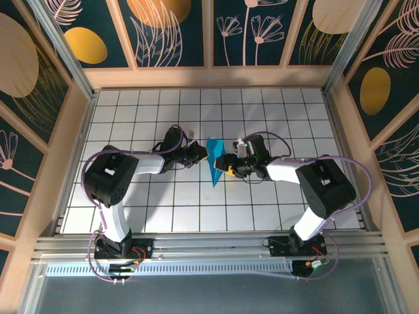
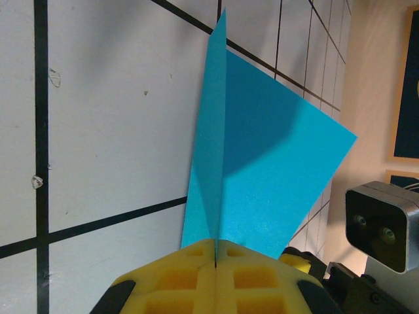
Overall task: Fold a paper plane with a square sheet of paper (fold left side to right side)
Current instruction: Pick up the paper plane at the center of the table.
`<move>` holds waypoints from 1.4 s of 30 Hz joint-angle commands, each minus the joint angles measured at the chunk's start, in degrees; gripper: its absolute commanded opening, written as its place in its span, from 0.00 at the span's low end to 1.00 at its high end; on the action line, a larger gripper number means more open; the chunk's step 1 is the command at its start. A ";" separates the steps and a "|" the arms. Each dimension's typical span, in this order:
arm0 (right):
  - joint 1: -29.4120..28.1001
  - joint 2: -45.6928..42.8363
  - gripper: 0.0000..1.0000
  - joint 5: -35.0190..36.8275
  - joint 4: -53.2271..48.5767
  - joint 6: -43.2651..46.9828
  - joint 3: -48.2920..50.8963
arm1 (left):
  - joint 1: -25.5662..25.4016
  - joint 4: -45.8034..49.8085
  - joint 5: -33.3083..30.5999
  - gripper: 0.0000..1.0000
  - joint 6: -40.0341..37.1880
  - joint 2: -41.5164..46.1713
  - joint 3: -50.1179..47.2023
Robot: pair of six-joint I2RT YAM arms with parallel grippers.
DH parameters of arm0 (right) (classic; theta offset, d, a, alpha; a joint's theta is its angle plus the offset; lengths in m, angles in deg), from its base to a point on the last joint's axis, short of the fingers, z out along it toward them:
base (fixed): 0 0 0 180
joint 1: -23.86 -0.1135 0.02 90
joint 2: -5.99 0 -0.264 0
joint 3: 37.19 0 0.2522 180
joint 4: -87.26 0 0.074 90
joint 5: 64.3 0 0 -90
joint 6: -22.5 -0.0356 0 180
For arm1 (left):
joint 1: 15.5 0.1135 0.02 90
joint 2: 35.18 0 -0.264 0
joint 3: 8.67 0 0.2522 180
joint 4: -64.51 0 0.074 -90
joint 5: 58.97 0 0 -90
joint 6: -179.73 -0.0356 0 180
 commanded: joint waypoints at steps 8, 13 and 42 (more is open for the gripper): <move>-1.00 2.42 0.69 -1.17 2.63 -0.49 -2.39 | -0.38 -1.64 1.15 0.02 0.58 -1.33 -0.18; -1.29 3.31 0.69 -1.26 2.55 -0.37 -3.21 | -0.47 -1.58 1.25 0.02 0.53 -1.46 -0.15; -4.97 6.32 0.54 9.94 -15.79 7.15 -12.51 | -0.74 0.02 0.79 0.02 -0.08 -1.98 0.32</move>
